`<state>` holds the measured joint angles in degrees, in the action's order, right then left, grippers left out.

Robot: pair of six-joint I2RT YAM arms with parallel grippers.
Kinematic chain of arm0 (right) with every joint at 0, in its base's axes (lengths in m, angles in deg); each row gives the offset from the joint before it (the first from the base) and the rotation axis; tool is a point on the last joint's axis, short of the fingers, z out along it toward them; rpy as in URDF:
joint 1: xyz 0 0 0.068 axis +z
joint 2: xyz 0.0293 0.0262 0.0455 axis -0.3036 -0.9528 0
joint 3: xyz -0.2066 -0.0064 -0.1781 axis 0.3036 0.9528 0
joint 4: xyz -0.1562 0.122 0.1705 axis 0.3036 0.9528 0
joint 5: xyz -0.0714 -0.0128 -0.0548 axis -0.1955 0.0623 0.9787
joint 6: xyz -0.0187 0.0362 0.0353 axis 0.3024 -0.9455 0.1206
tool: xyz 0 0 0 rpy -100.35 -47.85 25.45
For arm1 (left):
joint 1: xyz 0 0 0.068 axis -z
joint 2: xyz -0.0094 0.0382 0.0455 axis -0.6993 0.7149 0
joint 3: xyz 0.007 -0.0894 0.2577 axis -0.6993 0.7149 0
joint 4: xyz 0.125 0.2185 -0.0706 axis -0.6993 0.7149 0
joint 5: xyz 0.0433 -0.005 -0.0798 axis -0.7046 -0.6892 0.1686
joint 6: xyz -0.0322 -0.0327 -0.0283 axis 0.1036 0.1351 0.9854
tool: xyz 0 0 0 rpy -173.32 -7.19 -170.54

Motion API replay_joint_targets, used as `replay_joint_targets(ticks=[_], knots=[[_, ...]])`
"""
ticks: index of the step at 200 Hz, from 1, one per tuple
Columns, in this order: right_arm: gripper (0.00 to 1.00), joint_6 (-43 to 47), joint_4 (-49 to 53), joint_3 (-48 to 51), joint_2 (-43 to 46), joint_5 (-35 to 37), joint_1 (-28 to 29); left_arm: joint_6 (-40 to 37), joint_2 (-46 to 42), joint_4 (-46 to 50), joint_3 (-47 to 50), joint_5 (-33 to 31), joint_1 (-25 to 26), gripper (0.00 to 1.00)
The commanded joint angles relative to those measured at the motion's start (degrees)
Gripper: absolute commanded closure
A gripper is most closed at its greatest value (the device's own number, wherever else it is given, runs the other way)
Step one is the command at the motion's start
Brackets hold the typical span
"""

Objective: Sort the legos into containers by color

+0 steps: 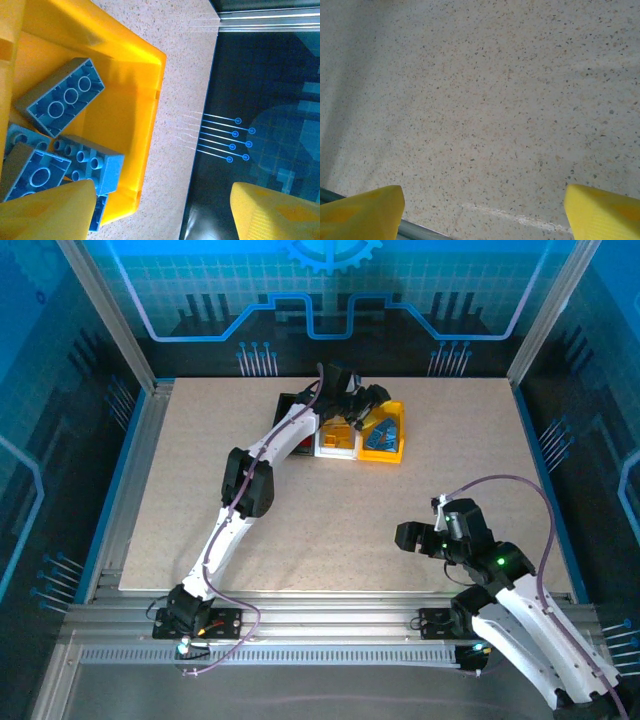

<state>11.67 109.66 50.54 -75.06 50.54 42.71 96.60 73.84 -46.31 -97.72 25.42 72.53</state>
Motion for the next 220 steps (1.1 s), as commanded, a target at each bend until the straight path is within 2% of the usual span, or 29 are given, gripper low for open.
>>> replay_joint_targets(ticks=[1, 43, 75, 101, 124, 148, 172, 196, 220], knots=[[0.15, 0.6, 0.07, -0.49, -0.05, -0.45, -0.54, -4.26, -1.56, 1.71, -2.58, 1.25, -0.45, 0.27], [0.16, 1.4, -0.3, -2.15, -1.16, -0.08, -0.57, -21.26, -11.47, 13.52, 2.23, 0.15, -0.32, 0.26], [0.16, 2.9, -2.15, -5.8, -4.65, 0.7, -0.52, -37.44, -26.03, 24.6, 13.17, -9.52, 0.26, 0.23], [0.16, 5.43, -3.87, -10.21, -8.83, 1.73, -0.59, -45.21, -39.24, 28.76, 26.08, -19.04, 0.33, 0.13], [0.16, 7.48, -5.07, -15.17, -13.23, 2.5, -0.75, -46.5, -51.64, 28.63, 39.23, -23.63, -0.12, 0.01], [0.16, 9.58, -6.14, -20.12, -17.93, 2.45, -1.68, -45.82, -64.16, 26.01, 52.58, -26.84, -0.71, 0.01], [0.16, 12.75, -5.88, -26.58, -22.57, 1.4, -3.89, -41.49, -76.63, 22.2, 64.14, -29.18, -2.64, 0.01], [0.15, 17.51, -4.67, -32.41, -26.47, 1.79, -6.63, -38.84, -86.74, 18.48, 74.58, -34.98, -4.98, 0.01], [0.15, 20.47, -1.94, -37.61, -31.11, 3.26, -11.62, -41.74, -96.4, 10.67, 85.82, -42.77, -5.64, 0.01]])
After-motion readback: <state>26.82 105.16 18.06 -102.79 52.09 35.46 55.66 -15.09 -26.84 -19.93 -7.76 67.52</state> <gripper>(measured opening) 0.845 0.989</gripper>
